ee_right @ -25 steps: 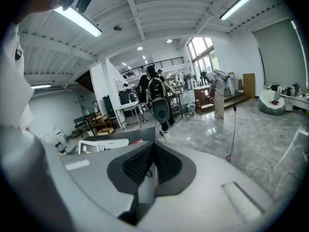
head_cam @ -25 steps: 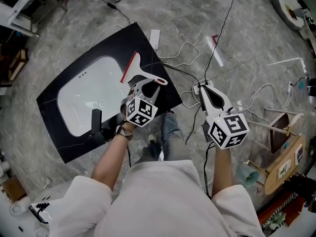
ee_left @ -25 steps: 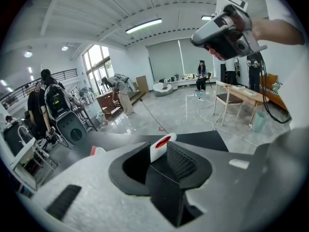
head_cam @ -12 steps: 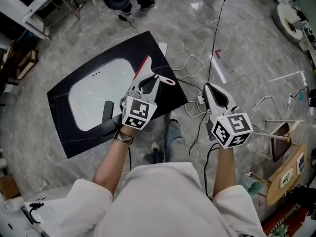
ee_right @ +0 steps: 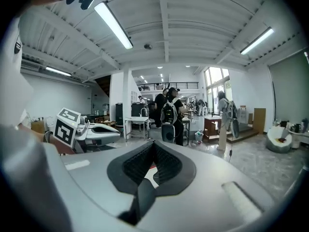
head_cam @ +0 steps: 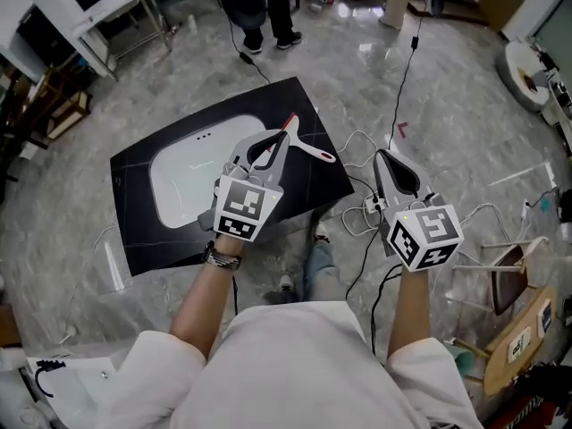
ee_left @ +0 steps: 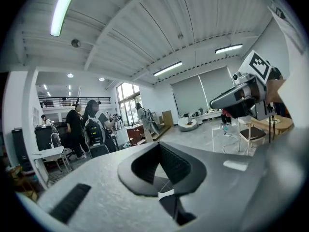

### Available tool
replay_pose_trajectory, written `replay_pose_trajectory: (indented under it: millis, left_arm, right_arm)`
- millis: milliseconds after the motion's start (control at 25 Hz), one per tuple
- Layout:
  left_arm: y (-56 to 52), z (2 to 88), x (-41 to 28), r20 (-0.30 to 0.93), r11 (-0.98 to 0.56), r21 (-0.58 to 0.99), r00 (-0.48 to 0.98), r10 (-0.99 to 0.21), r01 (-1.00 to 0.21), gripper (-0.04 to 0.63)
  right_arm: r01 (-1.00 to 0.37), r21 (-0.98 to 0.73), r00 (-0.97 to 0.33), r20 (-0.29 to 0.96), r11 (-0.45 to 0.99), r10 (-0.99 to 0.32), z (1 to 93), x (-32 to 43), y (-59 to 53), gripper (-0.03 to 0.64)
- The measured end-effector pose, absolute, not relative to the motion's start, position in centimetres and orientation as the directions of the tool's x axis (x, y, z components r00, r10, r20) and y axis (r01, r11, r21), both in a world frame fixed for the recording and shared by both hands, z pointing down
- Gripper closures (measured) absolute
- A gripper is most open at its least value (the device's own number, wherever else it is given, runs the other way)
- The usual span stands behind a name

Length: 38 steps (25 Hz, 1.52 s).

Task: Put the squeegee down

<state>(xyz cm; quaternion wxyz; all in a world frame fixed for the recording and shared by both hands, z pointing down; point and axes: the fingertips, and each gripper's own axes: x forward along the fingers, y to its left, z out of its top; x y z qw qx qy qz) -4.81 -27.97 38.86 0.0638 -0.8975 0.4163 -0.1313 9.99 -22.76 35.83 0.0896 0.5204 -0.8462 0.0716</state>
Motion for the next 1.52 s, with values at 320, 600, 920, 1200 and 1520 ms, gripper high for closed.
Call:
replay_pose_trajectory:
  millis: [320, 600, 920, 1200, 1520]
  left_arm:
    - [-23.8, 33.1, -7.8, 0.106, -0.624, -0.24, 0.618, -0.779, -0.744, 0.591]
    - [-20.8, 29.6, -10.0, 0.059, -0.605, -0.253, 0.612, -0.789, -0.755, 0.591]
    - [-19.0, 27.3, -11.7, 0.022, -0.581, -0.282, 0.6, -0.8, -0.764, 0.591]
    - [-18.5, 25.5, -12.7, -0.004, -0.572, -0.298, 0.6, -0.8, -0.764, 0.591]
    - [-18.8, 25.5, -13.3, 0.002, -0.57, -0.301, 0.597, -0.802, -0.764, 0.591]
  right_arm:
    - [-0.886, 0.025, -0.452, 0.179, 0.463, -0.874, 31.9, 7.1, -20.2, 0.611]
    - [-0.885, 0.045, -0.454, 0.143, 0.464, -0.879, 29.3, 5.3, -18.1, 0.611]
    - [-0.885, 0.052, -0.455, 0.109, 0.462, -0.884, 27.3, 3.9, -16.3, 0.611]
    - [-0.879, 0.062, -0.467, 0.091, 0.473, -0.88, 26.1, 2.3, -15.6, 0.611]
    - [-0.873, 0.093, -0.467, 0.122, 0.479, -0.876, 26.2, 1.4, -16.0, 0.612]
